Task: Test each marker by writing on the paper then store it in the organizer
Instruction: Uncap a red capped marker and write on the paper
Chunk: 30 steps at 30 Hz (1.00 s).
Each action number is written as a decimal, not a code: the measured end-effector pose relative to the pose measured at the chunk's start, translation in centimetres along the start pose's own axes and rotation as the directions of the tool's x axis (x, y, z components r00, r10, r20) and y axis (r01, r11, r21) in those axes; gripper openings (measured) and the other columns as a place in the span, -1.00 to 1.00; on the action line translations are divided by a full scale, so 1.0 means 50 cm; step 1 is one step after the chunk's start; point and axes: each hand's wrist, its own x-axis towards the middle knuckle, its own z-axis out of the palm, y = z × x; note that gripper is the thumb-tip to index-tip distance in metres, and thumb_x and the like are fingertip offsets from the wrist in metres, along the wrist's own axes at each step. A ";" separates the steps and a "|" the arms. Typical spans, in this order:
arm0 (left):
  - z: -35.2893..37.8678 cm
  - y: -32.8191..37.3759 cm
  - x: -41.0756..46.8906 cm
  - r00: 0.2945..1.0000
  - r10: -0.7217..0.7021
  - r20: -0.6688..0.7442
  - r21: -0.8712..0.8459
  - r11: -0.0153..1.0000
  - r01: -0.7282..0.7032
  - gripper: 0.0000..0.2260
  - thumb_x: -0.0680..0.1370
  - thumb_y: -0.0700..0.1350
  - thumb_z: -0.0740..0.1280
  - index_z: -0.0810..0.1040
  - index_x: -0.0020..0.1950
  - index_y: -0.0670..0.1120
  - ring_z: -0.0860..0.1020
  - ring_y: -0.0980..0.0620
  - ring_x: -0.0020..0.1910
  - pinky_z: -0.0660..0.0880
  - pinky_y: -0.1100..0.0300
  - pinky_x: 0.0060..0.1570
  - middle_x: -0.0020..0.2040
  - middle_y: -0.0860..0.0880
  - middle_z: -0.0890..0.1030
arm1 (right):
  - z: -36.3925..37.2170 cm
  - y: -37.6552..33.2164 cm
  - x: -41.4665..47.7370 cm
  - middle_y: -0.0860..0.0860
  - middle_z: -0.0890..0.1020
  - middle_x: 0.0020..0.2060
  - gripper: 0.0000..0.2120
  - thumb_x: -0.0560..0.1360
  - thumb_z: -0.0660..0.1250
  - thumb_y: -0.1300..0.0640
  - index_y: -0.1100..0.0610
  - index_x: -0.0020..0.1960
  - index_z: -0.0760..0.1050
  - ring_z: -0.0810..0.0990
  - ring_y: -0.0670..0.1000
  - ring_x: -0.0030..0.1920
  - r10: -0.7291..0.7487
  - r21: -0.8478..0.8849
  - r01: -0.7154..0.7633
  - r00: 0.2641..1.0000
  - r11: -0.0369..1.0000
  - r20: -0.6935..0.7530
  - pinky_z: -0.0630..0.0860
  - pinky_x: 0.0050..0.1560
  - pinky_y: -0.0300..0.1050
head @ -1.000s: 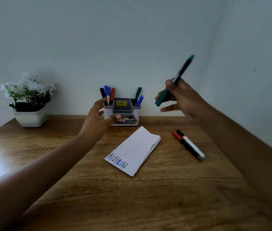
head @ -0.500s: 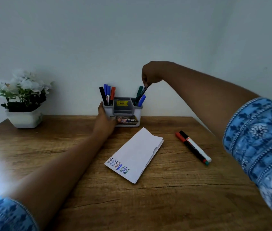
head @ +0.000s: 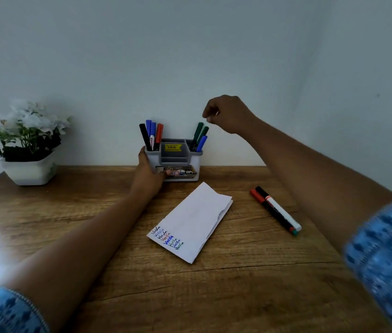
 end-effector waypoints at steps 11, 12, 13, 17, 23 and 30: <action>-0.016 0.014 -0.047 0.994 -0.108 -0.002 -0.027 0.994 0.108 -0.23 0.55 -0.18 0.39 -0.04 0.59 -0.08 0.29 -0.17 0.47 0.32 -0.03 0.37 0.53 -0.18 0.24 | -0.002 0.074 -0.326 -0.01 0.63 -0.15 -0.86 0.43 0.37 0.01 0.07 -0.09 0.59 0.55 0.00 -0.13 0.314 -0.192 -0.291 0.944 0.937 0.103 0.47 -0.14 -0.13; -0.020 0.014 -0.058 0.994 -0.110 -0.007 -0.014 0.994 0.110 -0.26 0.56 -0.17 0.38 -0.02 0.59 -0.09 0.29 -0.17 0.47 0.32 -0.03 0.37 0.53 -0.18 0.25 | 0.000 0.077 -0.338 -0.02 0.61 -0.19 -0.86 0.43 0.37 0.01 0.08 -0.12 0.58 0.54 -0.02 -0.17 0.351 -0.218 -0.318 0.927 0.922 0.130 0.45 -0.20 -0.15; -0.024 0.016 -0.071 0.995 -0.102 -0.009 0.001 0.995 0.102 -0.28 0.56 -0.16 0.37 0.00 0.58 -0.10 0.30 -0.16 0.46 0.33 -0.02 0.37 0.53 -0.17 0.26 | 0.000 0.078 -0.349 -0.03 0.57 -0.23 -0.87 0.44 0.38 0.02 0.08 -0.16 0.56 0.50 -0.05 -0.21 0.382 -0.240 -0.340 0.911 0.909 0.156 0.40 -0.26 -0.18; -0.041 0.027 -0.138 0.995 -0.098 0.019 0.032 0.995 0.097 -0.36 0.57 -0.13 0.36 0.11 0.56 -0.01 0.45 -0.02 0.27 0.50 0.10 0.11 0.50 -0.08 0.33 | 0.010 0.076 -0.364 0.04 0.61 -0.09 -0.80 0.45 0.39 0.03 0.14 -0.01 0.59 0.46 -0.05 -0.19 0.437 -0.334 -0.353 0.873 0.874 0.219 0.30 -0.35 -0.22; -0.092 0.052 -0.256 0.866 -0.044 0.497 0.288 0.951 -0.117 -0.48 0.52 0.10 0.35 0.19 0.40 0.35 0.38 0.08 0.33 0.45 0.15 0.14 0.51 0.09 0.27 | 0.018 0.077 -0.366 0.04 0.61 -0.05 -0.77 0.43 0.41 0.01 0.11 0.02 0.55 0.44 -0.06 -0.19 0.452 -0.379 -0.363 0.874 0.851 0.178 0.23 -0.42 -0.27; -0.126 0.061 -0.287 0.701 -0.089 0.708 0.456 0.815 -0.357 -0.09 0.03 0.69 0.01 0.12 0.35 0.44 0.12 0.13 0.51 0.23 0.08 0.43 0.54 0.28 0.06 | 0.034 0.075 -0.366 0.04 0.61 -0.22 -0.79 0.37 0.43 -0.01 0.14 -0.16 0.57 0.56 -0.01 -0.22 0.439 -0.319 -0.367 0.878 0.874 0.193 0.34 -0.37 -0.18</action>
